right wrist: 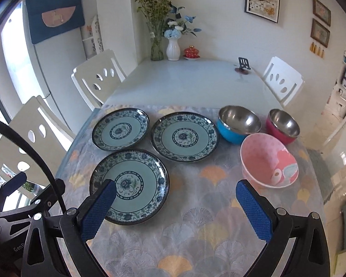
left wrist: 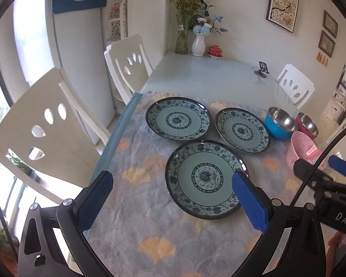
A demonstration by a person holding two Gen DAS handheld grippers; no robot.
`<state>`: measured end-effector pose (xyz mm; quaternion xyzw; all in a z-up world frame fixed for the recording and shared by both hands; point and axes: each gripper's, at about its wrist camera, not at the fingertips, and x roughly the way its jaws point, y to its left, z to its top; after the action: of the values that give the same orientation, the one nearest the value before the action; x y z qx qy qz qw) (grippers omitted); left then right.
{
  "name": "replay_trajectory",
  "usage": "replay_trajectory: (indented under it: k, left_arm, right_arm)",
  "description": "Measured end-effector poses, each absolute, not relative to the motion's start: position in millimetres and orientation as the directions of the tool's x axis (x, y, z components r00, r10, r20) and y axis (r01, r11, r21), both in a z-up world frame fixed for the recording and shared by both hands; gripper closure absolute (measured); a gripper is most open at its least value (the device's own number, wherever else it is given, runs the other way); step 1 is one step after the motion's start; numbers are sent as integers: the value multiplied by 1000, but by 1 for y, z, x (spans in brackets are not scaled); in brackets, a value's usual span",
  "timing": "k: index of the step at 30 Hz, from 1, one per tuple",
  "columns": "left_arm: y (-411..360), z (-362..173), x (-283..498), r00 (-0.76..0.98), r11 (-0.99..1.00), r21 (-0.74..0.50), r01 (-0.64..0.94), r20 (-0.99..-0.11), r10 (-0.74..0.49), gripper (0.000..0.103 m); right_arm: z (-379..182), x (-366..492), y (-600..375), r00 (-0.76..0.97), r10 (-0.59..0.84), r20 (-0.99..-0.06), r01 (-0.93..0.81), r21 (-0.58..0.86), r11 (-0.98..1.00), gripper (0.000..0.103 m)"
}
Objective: Organize plates and bowls
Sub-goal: 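Move the left gripper toward the rim of the nearest blue-and-white plate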
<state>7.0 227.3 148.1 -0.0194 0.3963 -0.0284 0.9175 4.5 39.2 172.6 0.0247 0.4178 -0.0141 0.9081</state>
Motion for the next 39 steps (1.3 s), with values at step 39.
replay_trajectory:
  k: [39]
  left_arm:
    - [231,140,22,652,996,-71,57,-753,-92,1]
  right_arm:
    - [151,15,36,586,-26,-810,85,29,996,0]
